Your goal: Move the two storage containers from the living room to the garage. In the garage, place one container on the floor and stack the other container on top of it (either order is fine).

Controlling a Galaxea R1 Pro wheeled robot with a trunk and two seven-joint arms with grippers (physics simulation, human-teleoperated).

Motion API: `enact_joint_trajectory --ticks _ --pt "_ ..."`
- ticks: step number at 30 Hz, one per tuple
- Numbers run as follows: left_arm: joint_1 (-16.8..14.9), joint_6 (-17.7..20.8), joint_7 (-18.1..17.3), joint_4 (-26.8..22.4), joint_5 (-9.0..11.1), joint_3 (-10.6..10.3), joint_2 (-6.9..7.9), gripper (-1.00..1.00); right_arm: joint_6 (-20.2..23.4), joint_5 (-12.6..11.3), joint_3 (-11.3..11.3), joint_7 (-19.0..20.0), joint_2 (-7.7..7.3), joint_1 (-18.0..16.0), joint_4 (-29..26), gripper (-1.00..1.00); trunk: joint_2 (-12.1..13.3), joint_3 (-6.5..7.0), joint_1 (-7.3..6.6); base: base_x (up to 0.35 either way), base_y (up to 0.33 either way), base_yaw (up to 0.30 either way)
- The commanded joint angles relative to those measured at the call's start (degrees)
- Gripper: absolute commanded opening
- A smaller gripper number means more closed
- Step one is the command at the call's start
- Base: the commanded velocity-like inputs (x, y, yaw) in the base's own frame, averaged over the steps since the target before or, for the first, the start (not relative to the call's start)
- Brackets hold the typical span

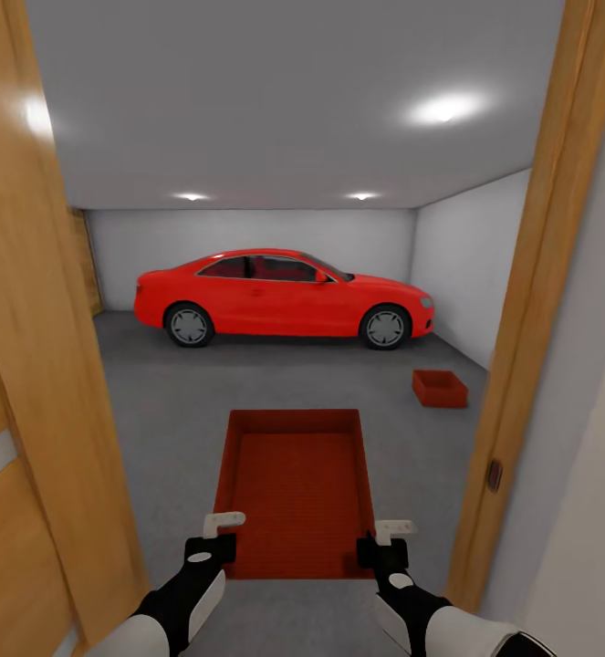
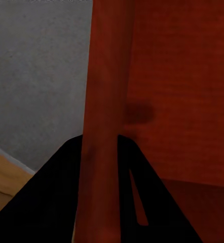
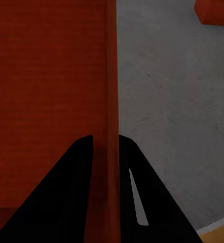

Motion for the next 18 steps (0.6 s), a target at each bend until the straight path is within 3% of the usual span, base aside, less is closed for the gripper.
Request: enact_joint_trajectory --ticks 1,18 --pt "-0.1 0.3 0.6 -0.2 0.6 -0.4 0.13 -1.00 0.0 -0.1 -0.7 0.0 -0.19 0.0 0.0 -1.00 -0.1 -0.09 0.04 0.258 0.000 0.000" --pt "-0.1 0.3 0.5 -0.1 0.6 -0.4 0.16 -1.00 0.0 -0.1 -0.7 0.0 -0.17 0.0 0.0 -1.00 -0.1 -0.09 0.04 0.312 0.000 0.000"
